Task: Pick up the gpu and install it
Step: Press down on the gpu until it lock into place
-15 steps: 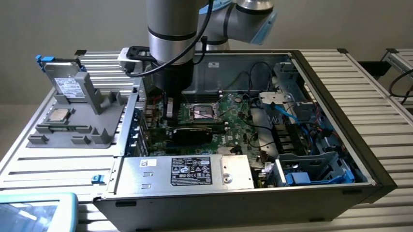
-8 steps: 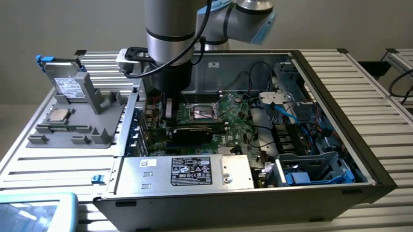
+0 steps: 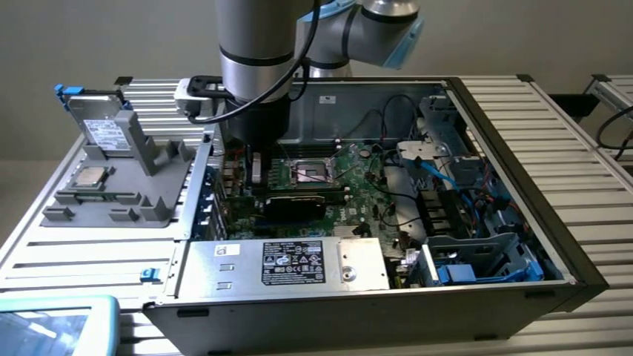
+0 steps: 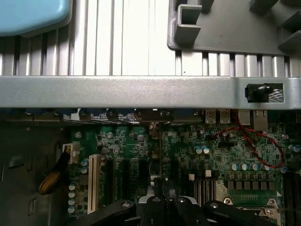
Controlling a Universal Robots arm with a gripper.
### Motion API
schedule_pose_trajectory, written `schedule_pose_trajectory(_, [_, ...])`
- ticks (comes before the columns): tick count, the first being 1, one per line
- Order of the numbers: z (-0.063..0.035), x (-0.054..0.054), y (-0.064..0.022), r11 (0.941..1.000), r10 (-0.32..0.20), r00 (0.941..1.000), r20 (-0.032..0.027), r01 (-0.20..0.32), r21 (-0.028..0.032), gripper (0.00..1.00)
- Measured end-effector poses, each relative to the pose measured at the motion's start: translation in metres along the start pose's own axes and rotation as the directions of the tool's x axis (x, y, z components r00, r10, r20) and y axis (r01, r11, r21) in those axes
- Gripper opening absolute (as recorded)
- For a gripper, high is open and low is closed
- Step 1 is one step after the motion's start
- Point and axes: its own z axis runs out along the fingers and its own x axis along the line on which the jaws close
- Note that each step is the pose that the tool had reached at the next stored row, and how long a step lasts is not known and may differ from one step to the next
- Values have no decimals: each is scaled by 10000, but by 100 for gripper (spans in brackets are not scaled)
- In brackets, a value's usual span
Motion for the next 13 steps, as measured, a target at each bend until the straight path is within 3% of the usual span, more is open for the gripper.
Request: schedule_pose_trajectory(13, [4,15,30,9997,-240,9997,-20,240,0,12])
